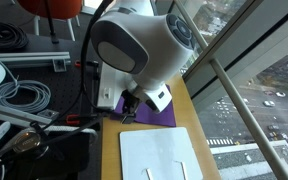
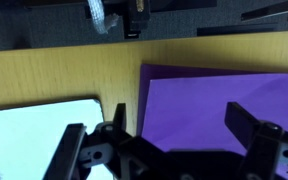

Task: Open the purple file holder

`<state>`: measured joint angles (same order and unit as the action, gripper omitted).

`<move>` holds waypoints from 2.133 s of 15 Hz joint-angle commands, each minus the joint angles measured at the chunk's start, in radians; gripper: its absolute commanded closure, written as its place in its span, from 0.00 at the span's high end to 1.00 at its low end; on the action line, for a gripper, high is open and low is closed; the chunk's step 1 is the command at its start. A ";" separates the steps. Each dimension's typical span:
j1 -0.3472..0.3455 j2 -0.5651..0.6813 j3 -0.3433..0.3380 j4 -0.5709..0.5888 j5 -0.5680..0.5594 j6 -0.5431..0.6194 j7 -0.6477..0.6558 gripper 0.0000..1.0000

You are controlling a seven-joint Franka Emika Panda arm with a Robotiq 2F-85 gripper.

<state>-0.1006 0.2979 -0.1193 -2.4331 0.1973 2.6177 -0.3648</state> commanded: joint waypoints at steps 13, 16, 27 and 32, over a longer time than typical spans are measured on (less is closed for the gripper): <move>-0.147 0.111 0.154 0.130 0.077 -0.111 -0.024 0.75; -0.148 0.110 0.158 0.144 0.084 -0.124 -0.025 0.58; -0.137 0.071 0.176 0.160 0.094 -0.127 -0.033 0.00; -0.083 -0.007 0.156 0.149 0.020 -0.139 0.034 0.00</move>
<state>-0.2216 0.3654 0.0553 -2.2656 0.2640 2.5085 -0.3767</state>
